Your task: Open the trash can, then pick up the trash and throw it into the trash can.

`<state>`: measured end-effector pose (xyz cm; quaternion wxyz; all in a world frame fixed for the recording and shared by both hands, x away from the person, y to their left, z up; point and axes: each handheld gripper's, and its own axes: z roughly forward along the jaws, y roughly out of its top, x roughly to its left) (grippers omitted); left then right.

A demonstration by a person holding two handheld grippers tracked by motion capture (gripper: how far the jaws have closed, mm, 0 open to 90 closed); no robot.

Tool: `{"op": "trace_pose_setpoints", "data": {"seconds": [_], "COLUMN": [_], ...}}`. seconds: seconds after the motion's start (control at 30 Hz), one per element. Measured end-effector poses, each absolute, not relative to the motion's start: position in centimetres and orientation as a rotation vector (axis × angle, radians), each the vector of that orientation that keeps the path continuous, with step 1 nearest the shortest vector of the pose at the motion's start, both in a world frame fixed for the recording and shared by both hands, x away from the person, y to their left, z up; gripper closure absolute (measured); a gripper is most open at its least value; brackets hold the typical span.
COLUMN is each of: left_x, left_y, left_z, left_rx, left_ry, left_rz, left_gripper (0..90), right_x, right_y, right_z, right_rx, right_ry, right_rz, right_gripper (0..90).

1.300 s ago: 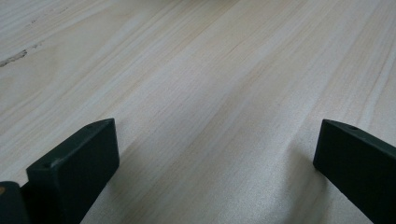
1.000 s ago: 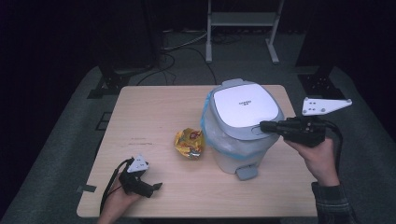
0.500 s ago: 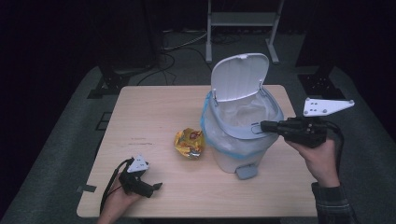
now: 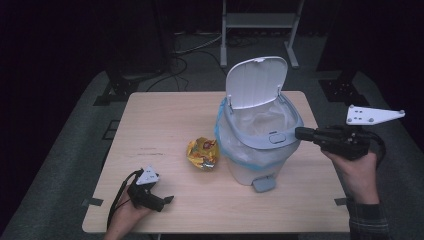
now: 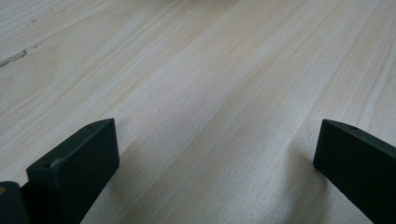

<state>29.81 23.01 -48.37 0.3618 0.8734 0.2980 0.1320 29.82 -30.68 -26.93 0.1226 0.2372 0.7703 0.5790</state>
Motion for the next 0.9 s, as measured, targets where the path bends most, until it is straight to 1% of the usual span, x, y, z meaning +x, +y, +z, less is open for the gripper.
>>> {"op": "trace_pose_setpoints", "data": {"seconds": [0.1, 0.17, 0.2, 0.23, 0.3, 0.4, 0.67, 0.7, 0.9], "left_x": [29.8, 29.8, 29.8, 29.8, 29.8, 29.8, 29.8, 29.8, 29.8], "left_y": [23.0, 23.0, 23.0, 23.0, 23.0, 23.0, 23.0, 23.0, 23.0], "left_z": [-48.4, -48.4, -48.4, -48.4, -48.4, -48.4, -48.4, -48.4, -48.4], "left_rx": [2.249, 2.248, 2.248, 2.248, 2.248, 2.248, 2.244, 2.244, 2.241], "left_ry": [0.768, 0.768, 0.768, 0.768, 0.768, 0.768, 0.78, 0.781, 0.788], "left_rz": [0.339, 0.34, 0.341, 0.341, 0.34, 0.34, 0.344, 0.345, 0.349], "left_gripper": [0.0, 0.0, 0.0, 0.0, 0.0, 0.0, 0.0, 0.0, 0.0], "right_x": [29.7, 29.5, 29.4, 29.3, 29.2, 28.9, 28.2, 28.1, 27.9], "right_y": [-30.9, -31.1, -31.3, -31.5, -31.7, -32.1, -33.4, -33.5, -33.8], "right_z": [-27.2, -27.2, -27.2, -27.2, -27.3, -27.7, -28.8, -29.1, -30.4], "right_rx": [0.703, 0.71, 0.715, 0.724, 0.732, 0.758, 0.814, 0.828, 0.856], "right_ry": [2.25, 2.246, 2.242, 2.234, 2.23, 2.229, 2.185, 2.179, 2.174], "right_rz": [1.677, 1.668, 1.669, 1.661, 1.651, 1.618, 1.562, 1.543, 1.498], "right_gripper": [86.3, 83.0, 80.2, 75.3, 72.3, 65.4, 45.1, 40.3, 32.3]}}
